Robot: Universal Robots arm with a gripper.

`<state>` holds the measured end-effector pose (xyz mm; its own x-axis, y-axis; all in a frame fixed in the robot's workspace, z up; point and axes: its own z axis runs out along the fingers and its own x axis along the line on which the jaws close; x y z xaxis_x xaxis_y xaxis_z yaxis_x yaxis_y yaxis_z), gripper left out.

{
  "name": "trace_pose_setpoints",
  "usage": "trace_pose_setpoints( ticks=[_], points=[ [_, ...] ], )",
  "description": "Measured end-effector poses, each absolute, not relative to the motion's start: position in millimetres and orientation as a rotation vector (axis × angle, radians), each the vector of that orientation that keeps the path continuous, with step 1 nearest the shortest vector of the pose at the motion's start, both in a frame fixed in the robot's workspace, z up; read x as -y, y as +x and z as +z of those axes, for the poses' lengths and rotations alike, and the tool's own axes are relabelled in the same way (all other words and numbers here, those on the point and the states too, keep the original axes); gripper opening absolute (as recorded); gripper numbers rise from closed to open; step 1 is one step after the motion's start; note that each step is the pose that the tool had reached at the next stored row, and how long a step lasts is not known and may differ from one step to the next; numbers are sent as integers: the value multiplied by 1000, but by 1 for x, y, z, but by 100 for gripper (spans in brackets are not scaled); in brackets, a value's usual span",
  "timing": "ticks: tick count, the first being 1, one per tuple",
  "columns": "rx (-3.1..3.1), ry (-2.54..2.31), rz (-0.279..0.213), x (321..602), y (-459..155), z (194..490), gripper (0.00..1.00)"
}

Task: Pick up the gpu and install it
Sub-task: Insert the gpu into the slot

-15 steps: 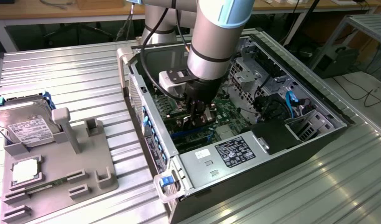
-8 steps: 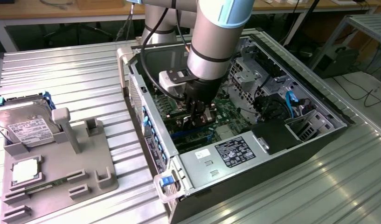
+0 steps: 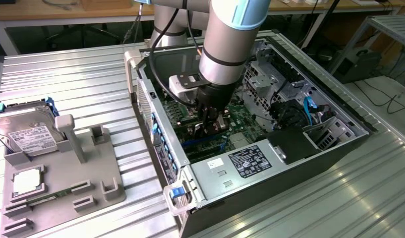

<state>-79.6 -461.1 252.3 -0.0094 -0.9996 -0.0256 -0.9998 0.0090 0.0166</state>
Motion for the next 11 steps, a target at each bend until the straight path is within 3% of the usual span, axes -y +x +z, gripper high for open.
trace_pose_setpoints(
  ticks=[11],
  points=[
    [-2227, -2206, 46, 457, -77, 252, 28]
  ],
)
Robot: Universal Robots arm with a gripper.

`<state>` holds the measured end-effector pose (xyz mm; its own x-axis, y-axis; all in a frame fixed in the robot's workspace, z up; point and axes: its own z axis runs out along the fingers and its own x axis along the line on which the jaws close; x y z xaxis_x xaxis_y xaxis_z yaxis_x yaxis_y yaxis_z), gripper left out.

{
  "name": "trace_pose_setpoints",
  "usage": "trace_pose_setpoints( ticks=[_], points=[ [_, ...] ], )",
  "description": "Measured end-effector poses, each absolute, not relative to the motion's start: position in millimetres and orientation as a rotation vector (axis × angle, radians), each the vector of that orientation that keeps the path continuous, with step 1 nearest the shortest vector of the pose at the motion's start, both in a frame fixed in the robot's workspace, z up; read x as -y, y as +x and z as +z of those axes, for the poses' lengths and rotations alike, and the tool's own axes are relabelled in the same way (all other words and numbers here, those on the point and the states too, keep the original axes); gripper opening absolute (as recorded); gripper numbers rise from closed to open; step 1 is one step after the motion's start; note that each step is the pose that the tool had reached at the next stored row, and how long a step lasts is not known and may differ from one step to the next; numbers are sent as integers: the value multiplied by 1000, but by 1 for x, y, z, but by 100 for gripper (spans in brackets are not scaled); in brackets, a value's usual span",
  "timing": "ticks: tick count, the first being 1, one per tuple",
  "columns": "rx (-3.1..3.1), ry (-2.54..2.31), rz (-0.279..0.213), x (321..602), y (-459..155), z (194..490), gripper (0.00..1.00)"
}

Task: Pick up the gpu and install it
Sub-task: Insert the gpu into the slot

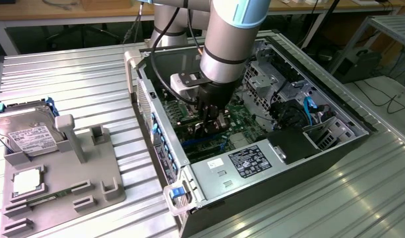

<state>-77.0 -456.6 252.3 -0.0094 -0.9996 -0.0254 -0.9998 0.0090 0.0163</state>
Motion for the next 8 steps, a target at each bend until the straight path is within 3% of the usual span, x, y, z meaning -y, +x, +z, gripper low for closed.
trace_pose_setpoints(
  ticks=[8],
  points=[
    [-2231, -2197, 51, 455, -81, 252, 28]
  ],
)
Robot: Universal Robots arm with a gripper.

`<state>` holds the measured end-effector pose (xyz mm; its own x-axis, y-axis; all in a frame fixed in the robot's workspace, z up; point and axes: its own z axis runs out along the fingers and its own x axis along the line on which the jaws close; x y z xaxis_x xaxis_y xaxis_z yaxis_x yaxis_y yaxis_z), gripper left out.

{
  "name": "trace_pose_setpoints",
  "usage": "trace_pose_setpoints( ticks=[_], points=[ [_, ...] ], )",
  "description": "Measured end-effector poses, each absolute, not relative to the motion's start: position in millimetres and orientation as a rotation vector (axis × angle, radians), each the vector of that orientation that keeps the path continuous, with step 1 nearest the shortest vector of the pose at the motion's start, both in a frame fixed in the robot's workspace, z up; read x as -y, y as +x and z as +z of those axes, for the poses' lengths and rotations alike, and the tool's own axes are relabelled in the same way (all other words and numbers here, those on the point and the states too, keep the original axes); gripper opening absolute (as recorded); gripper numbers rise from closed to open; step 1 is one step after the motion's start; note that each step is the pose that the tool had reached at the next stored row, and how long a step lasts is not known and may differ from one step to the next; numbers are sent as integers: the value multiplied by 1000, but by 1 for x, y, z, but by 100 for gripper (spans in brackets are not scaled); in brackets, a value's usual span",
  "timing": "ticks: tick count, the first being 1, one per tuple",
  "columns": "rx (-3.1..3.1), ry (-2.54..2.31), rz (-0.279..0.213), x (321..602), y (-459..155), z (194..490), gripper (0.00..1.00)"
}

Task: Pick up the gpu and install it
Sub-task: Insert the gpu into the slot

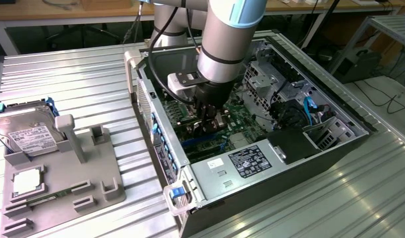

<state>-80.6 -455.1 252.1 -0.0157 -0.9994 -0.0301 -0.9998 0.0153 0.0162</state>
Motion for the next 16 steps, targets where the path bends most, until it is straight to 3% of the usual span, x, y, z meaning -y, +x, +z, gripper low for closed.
trace_pose_setpoints(
  ticks=[16],
  points=[
    [-2232, -2195, 51, 455, -81, 254, 28]
  ],
)
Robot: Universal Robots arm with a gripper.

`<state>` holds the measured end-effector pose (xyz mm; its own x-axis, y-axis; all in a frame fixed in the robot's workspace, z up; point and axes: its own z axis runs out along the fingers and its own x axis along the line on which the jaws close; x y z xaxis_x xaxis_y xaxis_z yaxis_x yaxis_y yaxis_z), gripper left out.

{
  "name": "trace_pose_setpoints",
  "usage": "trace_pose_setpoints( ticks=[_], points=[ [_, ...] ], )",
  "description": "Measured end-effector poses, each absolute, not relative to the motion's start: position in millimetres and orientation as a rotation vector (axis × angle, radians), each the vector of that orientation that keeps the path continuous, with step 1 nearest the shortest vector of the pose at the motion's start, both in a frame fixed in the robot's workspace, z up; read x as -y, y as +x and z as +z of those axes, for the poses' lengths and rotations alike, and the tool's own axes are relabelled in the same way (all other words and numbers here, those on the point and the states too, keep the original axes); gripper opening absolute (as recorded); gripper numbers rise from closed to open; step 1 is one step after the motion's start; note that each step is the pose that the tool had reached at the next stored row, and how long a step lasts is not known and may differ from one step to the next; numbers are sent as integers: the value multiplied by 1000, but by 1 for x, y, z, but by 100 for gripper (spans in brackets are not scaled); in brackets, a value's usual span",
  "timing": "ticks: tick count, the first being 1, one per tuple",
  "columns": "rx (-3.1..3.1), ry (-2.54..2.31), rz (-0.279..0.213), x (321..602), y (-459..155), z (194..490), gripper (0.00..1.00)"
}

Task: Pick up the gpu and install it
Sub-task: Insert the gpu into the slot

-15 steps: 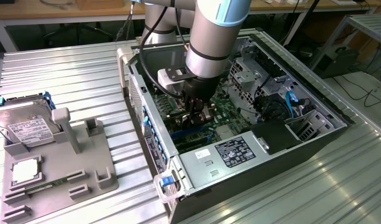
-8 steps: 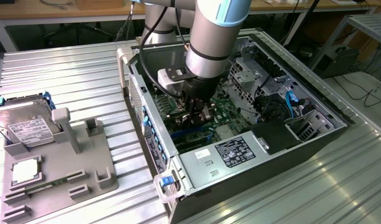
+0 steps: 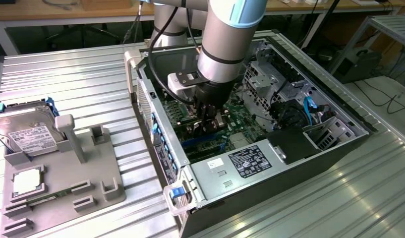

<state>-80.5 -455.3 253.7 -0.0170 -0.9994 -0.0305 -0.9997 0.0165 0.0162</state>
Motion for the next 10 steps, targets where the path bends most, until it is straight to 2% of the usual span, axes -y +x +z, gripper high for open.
trace_pose_setpoints(
  ticks=[10],
  points=[
    [-2232, -2195, 52, 455, -80, 255, 28]
  ],
)
